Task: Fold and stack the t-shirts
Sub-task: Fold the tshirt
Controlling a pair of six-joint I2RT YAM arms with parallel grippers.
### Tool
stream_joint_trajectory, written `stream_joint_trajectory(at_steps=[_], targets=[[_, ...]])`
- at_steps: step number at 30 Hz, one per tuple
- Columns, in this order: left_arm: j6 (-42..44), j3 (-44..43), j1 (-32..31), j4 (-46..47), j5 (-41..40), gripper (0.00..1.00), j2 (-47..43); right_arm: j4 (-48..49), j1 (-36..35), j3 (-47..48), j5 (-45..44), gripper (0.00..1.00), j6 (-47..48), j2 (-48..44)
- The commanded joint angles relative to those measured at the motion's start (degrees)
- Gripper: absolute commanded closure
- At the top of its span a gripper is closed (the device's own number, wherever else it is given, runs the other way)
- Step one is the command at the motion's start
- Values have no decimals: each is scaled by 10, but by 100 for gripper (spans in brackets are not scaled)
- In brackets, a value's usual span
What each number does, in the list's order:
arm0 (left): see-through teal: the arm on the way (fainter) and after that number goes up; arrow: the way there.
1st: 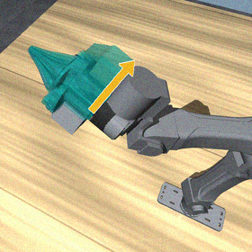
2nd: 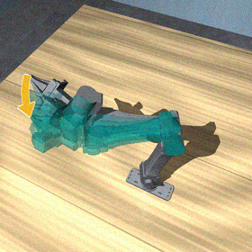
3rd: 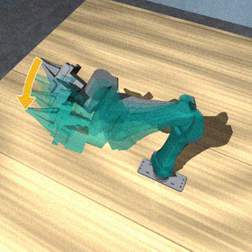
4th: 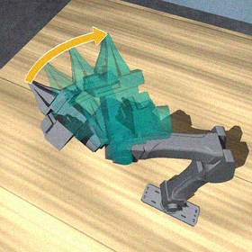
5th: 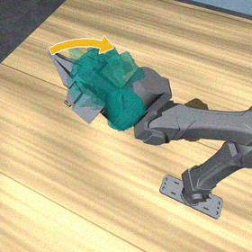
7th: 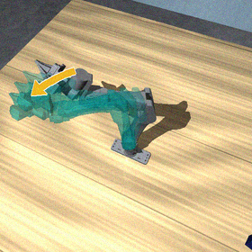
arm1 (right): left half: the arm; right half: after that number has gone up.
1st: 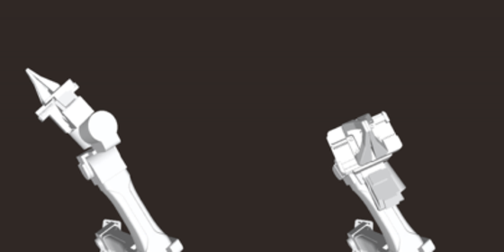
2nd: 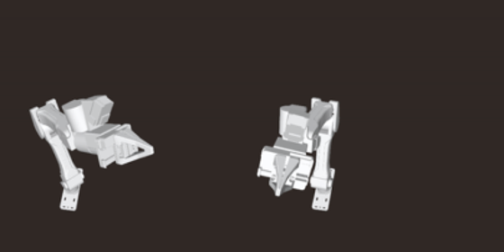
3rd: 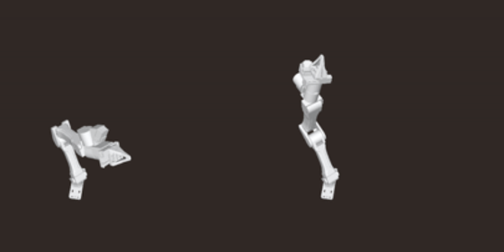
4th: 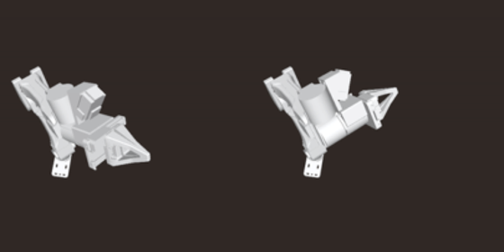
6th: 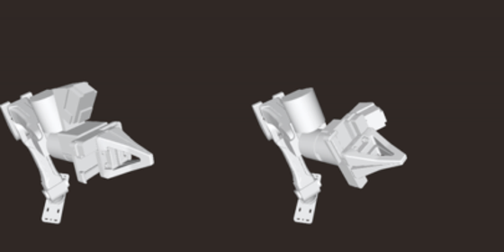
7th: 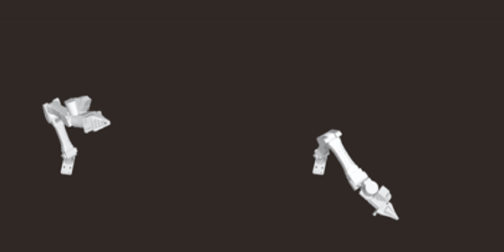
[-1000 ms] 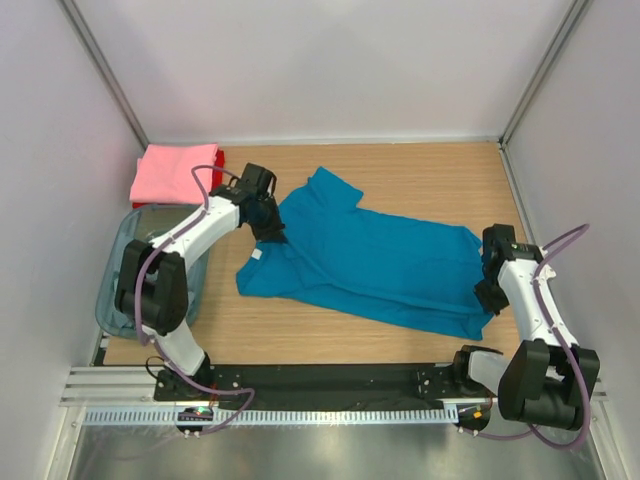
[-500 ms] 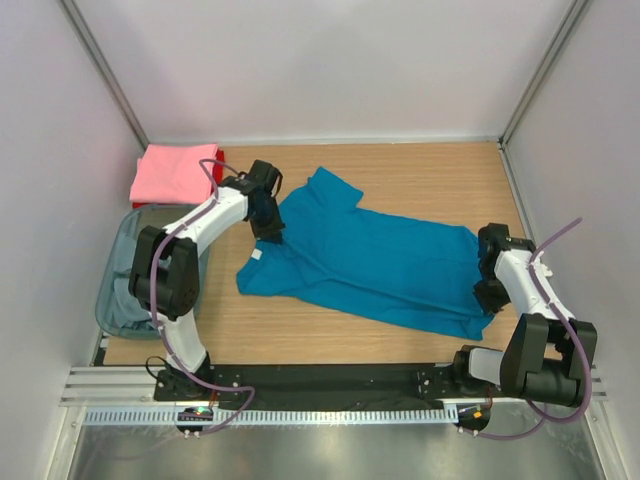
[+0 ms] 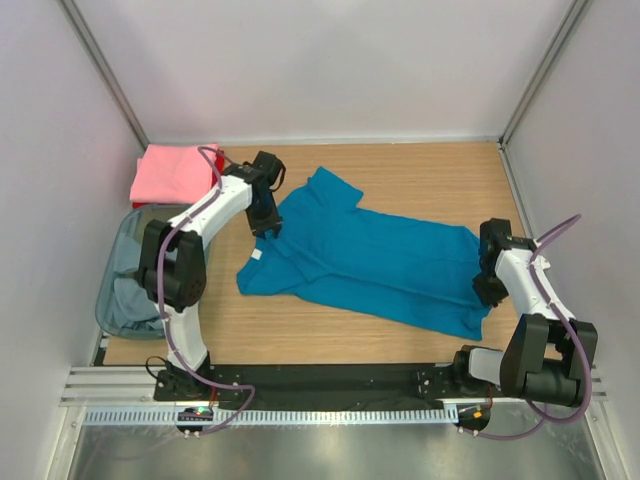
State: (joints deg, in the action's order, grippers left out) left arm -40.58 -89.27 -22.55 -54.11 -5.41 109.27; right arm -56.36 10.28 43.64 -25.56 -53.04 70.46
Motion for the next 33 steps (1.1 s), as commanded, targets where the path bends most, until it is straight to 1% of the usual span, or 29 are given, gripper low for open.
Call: stream_joint_trajectory(at_steps=[1,3,4,5,7,8,9,11,12,14,15,16,21,22,25,28,31,33], targets=[[-9,-48,-1,-66,-43,64,-11,3,0,47,16,78,30,7],[-5,-70,-2,-85,-52,55,-20,-36,0,79,13,68,36,29],[-2,-72,-2,-104,-59,53,-30,-80,0,98,11,66,46,38],[5,-67,-4,-112,-64,50,-53,-100,0,128,14,65,52,46],[8,-41,-6,-120,-66,50,-88,-138,0,153,28,64,72,50],[10,-22,-8,-115,-50,49,-130,-146,0,156,56,64,79,46],[9,29,-9,-100,-37,49,-150,-160,0,153,67,64,84,35],[7,85,-10,-77,-1,49,-188,-168,0,139,93,64,83,22],[2,147,-10,-63,32,49,-219,-169,0,131,110,65,80,16],[-5,205,-12,-15,75,48,-253,-154,0,96,126,66,72,8],[-8,228,-12,12,84,48,-259,-147,0,86,129,66,71,9],[-16,263,-11,22,89,48,-261,-128,0,69,132,66,70,17],[-20,305,-12,74,119,47,-237,-57,0,33,140,67,77,59],[-20,309,-14,80,111,47,-227,-26,0,23,142,68,79,65],[-12,320,-14,95,89,47,-204,19,0,4,128,67,82,90],[-6,327,-14,105,85,46,-189,37,0,3,109,68,82,127],[-6,331,-14,103,72,47,-177,48,0,18,69,68,96,159],[-6,335,-15,89,39,47,-176,51,0,29,40,68,106,178]])
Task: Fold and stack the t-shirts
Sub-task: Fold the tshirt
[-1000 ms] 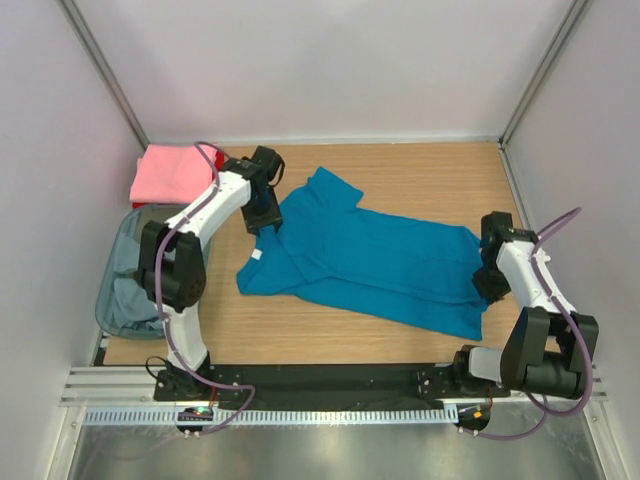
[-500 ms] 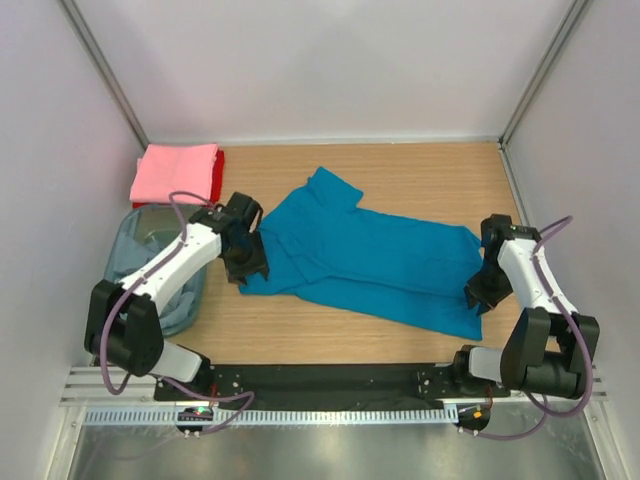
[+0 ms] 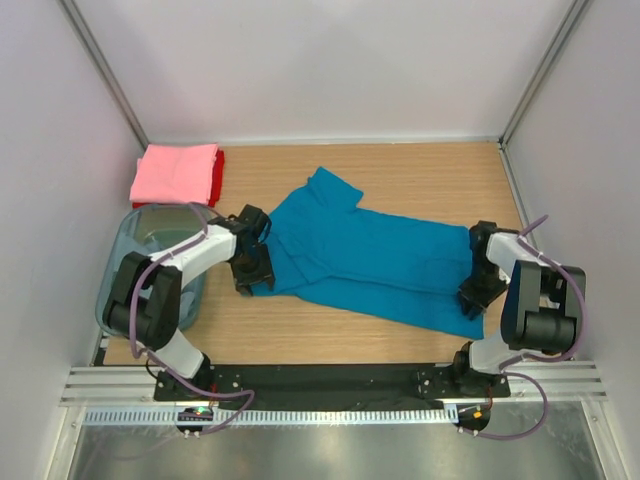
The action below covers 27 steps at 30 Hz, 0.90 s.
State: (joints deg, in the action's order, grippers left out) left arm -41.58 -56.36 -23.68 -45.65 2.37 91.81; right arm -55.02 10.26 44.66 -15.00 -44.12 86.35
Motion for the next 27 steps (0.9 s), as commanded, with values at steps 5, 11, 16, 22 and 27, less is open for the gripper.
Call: stream_joint_trajectory(at_steps=[5,11,16,22,27], targets=[[4,1,-5,-28,-73,48,-27,62,0,64,-94,68,57,54],[-1,-29,-11,-46,-41,46,-71,66,0,143,-101,68,96,115],[5,-9,-25,-37,12,46,-87,-79,0,240,-112,67,72,115],[13,30,-27,-2,17,43,-81,-124,0,140,-24,61,-31,-20],[20,27,-28,23,19,43,-31,-71,6,60,-13,58,-60,-37]])
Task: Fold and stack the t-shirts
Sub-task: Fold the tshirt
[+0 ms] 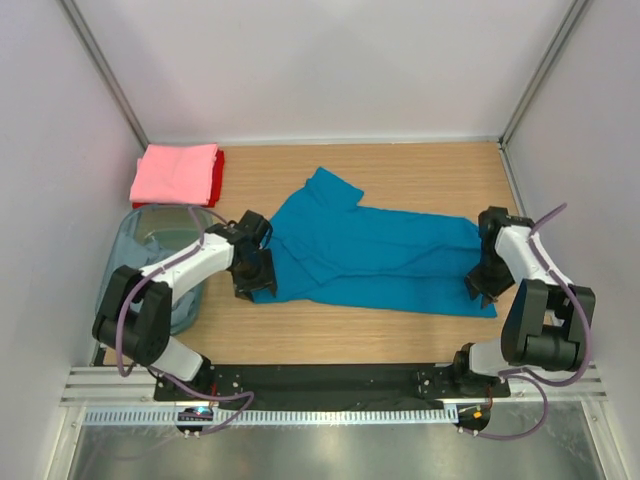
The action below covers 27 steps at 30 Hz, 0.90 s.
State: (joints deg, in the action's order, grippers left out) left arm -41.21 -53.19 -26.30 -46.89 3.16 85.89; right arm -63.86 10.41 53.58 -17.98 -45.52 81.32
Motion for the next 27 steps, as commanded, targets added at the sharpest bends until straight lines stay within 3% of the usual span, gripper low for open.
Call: stream_joint_trajectory(at_steps=[1,4,5,8,9,12,14,16,19,21,23,25,27], targets=[[21,-6,-1,39,11,42,35,22,5,-37,14,58,-58,16],[32,1,-1,45,-7,44,56,63,6,-70,-11,58,-75,23],[36,3,-1,47,-11,49,61,73,8,-76,-19,58,-78,26],[39,-1,-1,40,-20,71,78,101,10,-81,-56,60,-79,50],[39,-2,-1,37,-22,84,81,105,10,-75,-64,62,-75,54],[35,-9,-2,3,-28,100,75,67,10,-55,-106,78,-72,67],[40,-10,-1,-16,-49,100,61,49,10,-46,-130,92,-65,61],[46,-15,-1,-40,-74,100,52,40,10,-44,-137,99,-54,46],[56,-26,-1,-65,-73,100,52,17,10,-45,-124,99,-57,19],[58,-22,-1,-70,-52,89,56,0,10,-38,-96,99,-63,3],[57,-19,-1,-69,-46,75,59,-2,10,-35,-61,94,-76,-5],[58,-21,-1,-67,-47,68,56,0,10,-34,-36,77,-91,-14],[59,-31,-1,-69,-47,60,51,11,10,-37,-10,70,-114,-15]])
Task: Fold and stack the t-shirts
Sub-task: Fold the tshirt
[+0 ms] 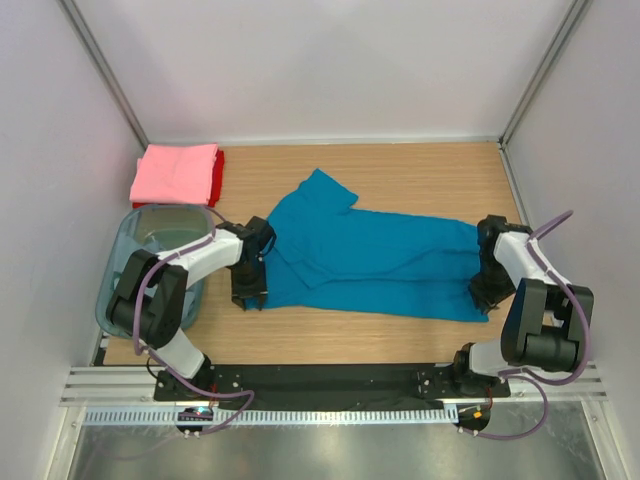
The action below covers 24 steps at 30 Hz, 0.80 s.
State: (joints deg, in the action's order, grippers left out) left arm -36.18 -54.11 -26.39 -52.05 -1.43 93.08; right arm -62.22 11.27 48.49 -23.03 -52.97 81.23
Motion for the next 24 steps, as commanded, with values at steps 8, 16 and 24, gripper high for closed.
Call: stream_joint_trajectory(at_steps=[8,16,24], targets=[[10,-14,0,3,4,67,-4,71,2,-16,-4,71,-76,47],[22,-13,-1,-18,-50,100,-15,65,2,-51,-80,99,-93,56],[37,-30,6,-40,-82,100,-1,22,2,-63,-115,99,-91,14]])
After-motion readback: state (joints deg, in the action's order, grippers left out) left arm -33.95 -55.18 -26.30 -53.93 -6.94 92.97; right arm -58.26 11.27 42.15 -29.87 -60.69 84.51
